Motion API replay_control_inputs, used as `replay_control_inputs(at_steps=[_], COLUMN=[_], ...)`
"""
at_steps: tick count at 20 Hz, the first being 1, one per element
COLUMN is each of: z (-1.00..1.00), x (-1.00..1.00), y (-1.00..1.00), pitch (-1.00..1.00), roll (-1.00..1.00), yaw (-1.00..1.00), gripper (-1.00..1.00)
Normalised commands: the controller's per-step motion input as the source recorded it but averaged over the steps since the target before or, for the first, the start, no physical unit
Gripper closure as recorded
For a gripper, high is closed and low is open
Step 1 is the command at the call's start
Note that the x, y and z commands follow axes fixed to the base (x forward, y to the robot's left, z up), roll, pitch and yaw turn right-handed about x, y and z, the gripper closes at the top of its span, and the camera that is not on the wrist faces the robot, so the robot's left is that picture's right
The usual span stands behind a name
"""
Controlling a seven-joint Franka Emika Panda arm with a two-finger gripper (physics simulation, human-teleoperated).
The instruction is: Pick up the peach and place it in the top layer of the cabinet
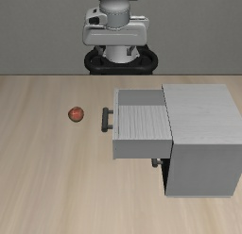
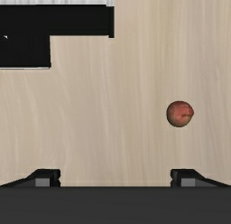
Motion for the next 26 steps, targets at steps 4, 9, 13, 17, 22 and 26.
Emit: replay_control_inputs(at_steps=[4, 9, 13, 17, 22, 26], z=[0.00, 0.00, 0.00, -0.50, -1.00, -1.00], x=[0.00, 0.00, 0.75, -0.25, 0.00, 0.00], y=[-1.00, -1.00, -0.25, -0.25, 0.00, 0.00], pitch=[0.00, 0.00, 0.00, 0.00, 0.00, 0.00], roll=[0.00, 0.00, 0.00, 0.00, 0.00, 0.00], yaw=[0.00, 0.00, 0.00, 0.00, 0.00, 0.00], gripper=[-1.00, -1.00, -1.00, -1.00, -1.00, -1.00])
